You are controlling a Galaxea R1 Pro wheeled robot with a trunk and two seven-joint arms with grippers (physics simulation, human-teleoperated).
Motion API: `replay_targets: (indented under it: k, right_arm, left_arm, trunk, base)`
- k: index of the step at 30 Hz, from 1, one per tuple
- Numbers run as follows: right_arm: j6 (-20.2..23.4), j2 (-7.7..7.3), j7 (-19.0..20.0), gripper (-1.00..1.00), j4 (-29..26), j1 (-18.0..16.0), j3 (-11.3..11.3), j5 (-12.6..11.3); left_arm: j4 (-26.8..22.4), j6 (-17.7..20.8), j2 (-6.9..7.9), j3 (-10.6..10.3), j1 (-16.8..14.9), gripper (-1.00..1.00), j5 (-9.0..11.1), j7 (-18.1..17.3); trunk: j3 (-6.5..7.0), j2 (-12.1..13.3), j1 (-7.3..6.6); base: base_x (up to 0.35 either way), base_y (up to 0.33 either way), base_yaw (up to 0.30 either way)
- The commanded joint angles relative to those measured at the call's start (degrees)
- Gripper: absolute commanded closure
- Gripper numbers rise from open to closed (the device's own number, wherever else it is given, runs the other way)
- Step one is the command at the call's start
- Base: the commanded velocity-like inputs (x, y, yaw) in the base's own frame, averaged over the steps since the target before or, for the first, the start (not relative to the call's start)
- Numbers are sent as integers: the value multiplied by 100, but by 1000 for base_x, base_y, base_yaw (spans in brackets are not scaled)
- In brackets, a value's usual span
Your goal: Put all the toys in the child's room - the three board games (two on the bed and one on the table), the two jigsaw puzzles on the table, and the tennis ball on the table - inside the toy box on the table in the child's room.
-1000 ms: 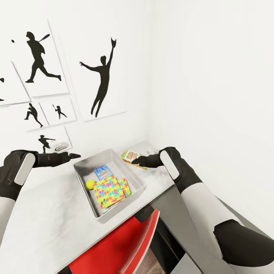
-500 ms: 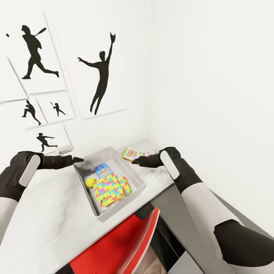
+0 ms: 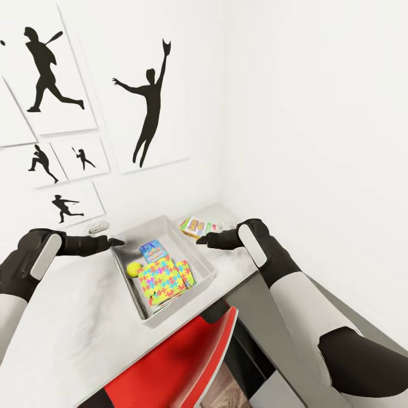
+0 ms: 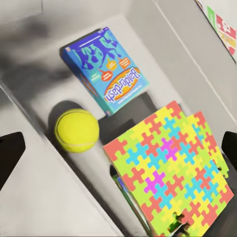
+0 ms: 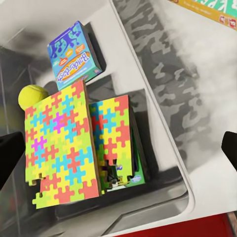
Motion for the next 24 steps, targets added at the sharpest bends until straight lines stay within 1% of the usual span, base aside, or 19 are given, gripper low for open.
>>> replay_targets:
  k: [1,5,12,20,24]
  right_arm:
    - [22,0,-1,-100,-5,-6,3,3]
    - [25,0,-1,-100,-5,-6,3,7]
    - [27,-1,-1,-100,-10,-6,23,9]
    - [23,-3,-1,-100,-5,-6,229,9]
    - [21,-5,-1,-100,-4,-6,288,9]
  left_arm:
    - [59,7,5,-1,-6,-100,-53,-54]
    - [243,7,5,16,-6,-100,-76,-47]
    - [359,7,8,26,-5,-100,-114,-44]
    - [396,7,13,32,-5,-100,-123,-43]
    - [401,7,11,35,-5,-100,-124,-43]
  trunk:
    - [-20,-13,3]
    - [-53,-13,3]
    - [-109,-13,3]
    - [-173,-13,3]
    - [-206,-13,3]
  base:
    - [0,0,0]
    - [0,0,0]
    - [0,0,0]
    - [0,0,0]
    - [0,0,0]
